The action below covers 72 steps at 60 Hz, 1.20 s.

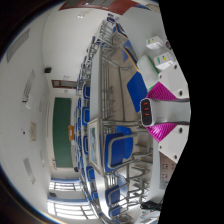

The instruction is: Unplug charger

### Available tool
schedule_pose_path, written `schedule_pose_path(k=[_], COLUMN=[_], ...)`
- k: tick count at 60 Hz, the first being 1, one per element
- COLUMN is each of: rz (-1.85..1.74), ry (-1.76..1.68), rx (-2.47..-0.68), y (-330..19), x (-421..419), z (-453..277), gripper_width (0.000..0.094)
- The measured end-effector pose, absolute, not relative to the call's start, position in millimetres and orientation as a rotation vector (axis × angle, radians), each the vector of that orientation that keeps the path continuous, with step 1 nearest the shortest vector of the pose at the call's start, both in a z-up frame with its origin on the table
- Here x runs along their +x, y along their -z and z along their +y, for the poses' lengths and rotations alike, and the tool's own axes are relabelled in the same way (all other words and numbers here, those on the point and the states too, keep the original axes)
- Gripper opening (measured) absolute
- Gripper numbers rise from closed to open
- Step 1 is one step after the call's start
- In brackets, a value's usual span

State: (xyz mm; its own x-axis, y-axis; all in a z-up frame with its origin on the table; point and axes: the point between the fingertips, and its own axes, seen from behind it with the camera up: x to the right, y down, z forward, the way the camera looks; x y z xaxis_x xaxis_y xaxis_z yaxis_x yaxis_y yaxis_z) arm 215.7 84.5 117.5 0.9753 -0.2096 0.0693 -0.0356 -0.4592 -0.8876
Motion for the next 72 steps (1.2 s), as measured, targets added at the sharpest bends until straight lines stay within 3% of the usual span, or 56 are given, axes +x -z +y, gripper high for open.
schedule_pose_path(k=[7, 14, 19, 26, 29, 47, 72], rz=[0.185, 0.227, 0.246, 0.24, 0.228, 0.197, 0.132], ry=[0.164, 0.151, 0.151, 0.188, 0.205, 0.266, 0.285], rx=[-2.232, -2.325, -2.296, -2.261, -2.246, -2.15, -2.142], y=[-26, 1, -3, -19, -30, -149, -209], x=[227, 230, 232, 235, 234, 173, 87], z=[54, 39, 34, 27, 21, -94, -240], gripper_width=[0.0287, 0.0375, 0.0437, 0.0764, 0.0859, 0.0858, 0.0852])
